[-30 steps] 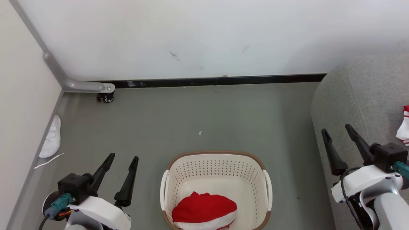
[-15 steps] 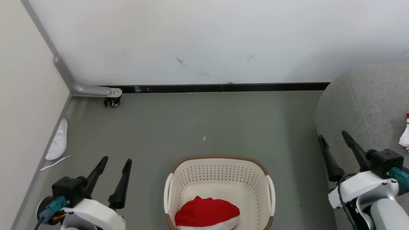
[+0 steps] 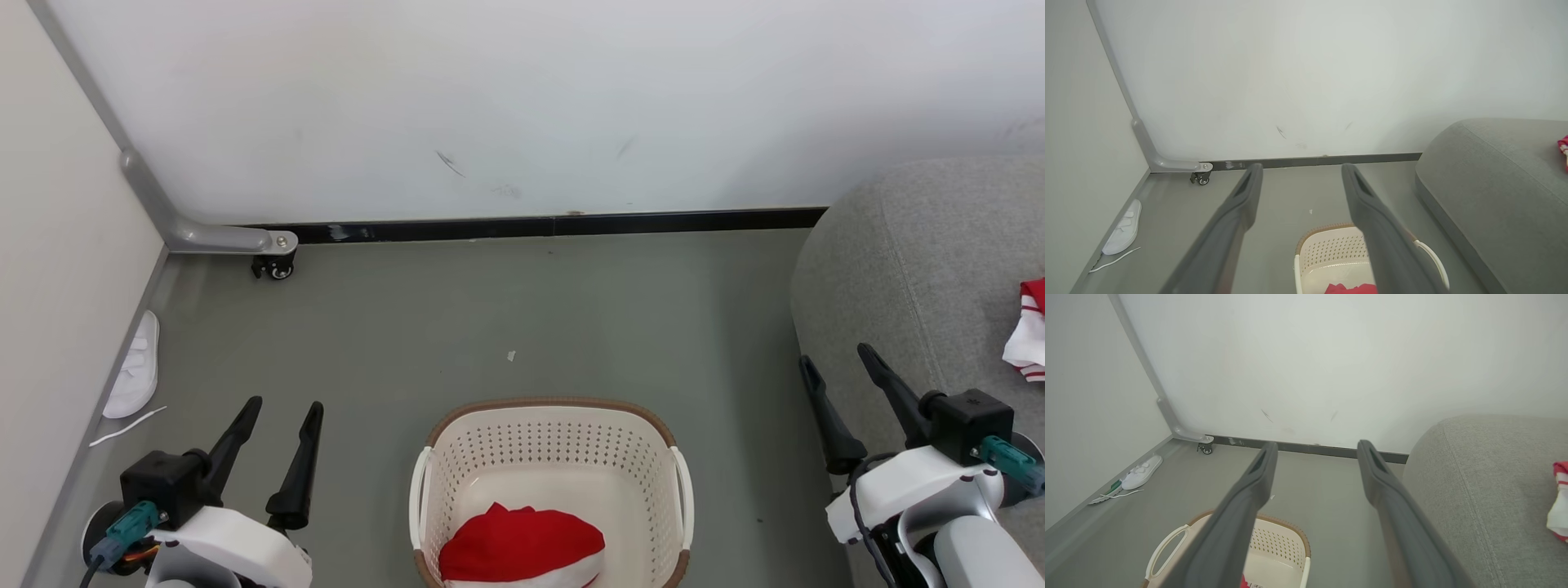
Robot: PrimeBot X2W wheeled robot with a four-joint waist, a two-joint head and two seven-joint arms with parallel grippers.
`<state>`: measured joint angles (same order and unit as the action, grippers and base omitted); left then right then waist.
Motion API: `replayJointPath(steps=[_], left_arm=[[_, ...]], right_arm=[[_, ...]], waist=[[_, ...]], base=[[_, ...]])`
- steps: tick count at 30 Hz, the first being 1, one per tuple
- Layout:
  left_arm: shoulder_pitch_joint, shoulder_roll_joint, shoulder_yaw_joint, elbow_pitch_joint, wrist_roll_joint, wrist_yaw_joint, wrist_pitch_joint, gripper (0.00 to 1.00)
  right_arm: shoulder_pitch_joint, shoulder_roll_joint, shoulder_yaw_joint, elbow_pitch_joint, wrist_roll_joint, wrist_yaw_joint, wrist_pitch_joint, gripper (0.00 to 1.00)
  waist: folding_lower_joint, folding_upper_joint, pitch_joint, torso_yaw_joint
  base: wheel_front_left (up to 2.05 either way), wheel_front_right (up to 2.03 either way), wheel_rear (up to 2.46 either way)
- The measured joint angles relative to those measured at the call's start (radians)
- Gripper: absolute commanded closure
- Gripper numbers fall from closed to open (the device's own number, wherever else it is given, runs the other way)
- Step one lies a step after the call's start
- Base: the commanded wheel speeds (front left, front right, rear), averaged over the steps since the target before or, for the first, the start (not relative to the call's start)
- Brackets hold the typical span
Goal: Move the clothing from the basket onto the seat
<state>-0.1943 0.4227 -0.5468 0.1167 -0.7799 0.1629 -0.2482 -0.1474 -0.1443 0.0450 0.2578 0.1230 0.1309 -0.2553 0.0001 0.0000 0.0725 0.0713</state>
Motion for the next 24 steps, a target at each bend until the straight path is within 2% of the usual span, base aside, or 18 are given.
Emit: replayJointPath(steps=[24], left_arm=[[0.001, -0.022, 0.050, 0.026, 0.034, -0.033, 0.000, 0.00]], right_arm=[[0.000, 0.011, 0.001, -0.014, 0.000, 0.000, 0.000, 0.00]], waist=[[0.0000, 0.0000, 0.022, -0.041]], base=[[0.00, 0.00, 0.00]])
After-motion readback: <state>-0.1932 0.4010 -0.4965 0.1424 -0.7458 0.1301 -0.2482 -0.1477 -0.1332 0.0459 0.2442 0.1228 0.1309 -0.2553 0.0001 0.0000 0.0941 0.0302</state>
